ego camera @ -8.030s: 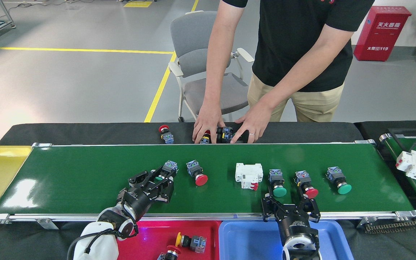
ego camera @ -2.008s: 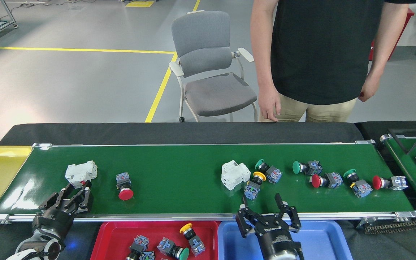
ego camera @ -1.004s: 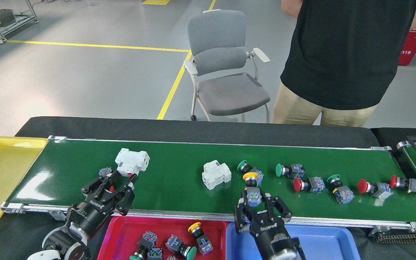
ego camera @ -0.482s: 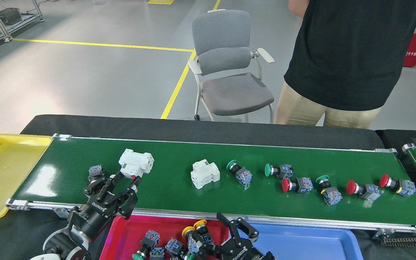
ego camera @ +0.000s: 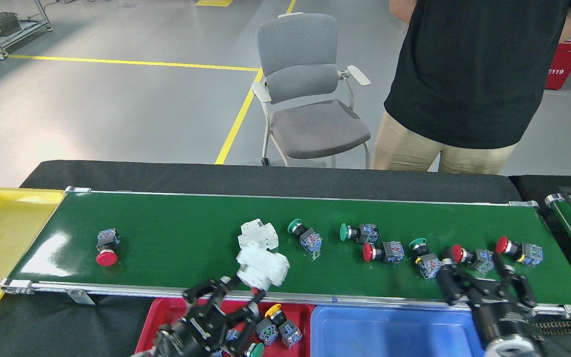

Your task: Pick switch part from conveyor to tray

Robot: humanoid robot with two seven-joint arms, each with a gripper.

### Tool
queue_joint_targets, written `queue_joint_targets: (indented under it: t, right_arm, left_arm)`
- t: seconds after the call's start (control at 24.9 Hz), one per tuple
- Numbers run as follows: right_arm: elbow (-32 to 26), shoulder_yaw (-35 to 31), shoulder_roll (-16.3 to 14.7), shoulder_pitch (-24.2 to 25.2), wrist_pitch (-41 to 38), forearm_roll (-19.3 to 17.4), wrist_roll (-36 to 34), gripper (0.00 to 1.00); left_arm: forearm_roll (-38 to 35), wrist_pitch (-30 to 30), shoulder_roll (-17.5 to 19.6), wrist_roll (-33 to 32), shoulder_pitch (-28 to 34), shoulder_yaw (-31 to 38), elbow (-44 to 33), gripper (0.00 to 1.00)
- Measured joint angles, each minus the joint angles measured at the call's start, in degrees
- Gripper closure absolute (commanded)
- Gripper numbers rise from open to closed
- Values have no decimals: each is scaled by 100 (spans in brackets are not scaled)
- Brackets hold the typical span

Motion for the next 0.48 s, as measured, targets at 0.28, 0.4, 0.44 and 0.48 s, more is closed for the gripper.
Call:
queue_joint_targets:
  t: [0.28, 0.4, 0.44, 0.48]
  right_arm:
    - [455, -105, -492, 5, -83, -470, -7, 0]
    - [455, -97, -492, 24, -92, -472, -8, 0]
    - [455, -94, -492, 28, -93, -472, -8, 0]
    - [455, -88, -492, 28, -95, -472, -8, 0]
  left_arm:
    - [-231, 284, -403, -515, 23, -240, -34, 16]
    - [-222, 541, -403, -538, 65, -368, -80, 0]
    - [-217, 611, -403, -539, 77, -434, -87, 0]
    - [-216, 666, -404, -541, 82, -483, -92, 0]
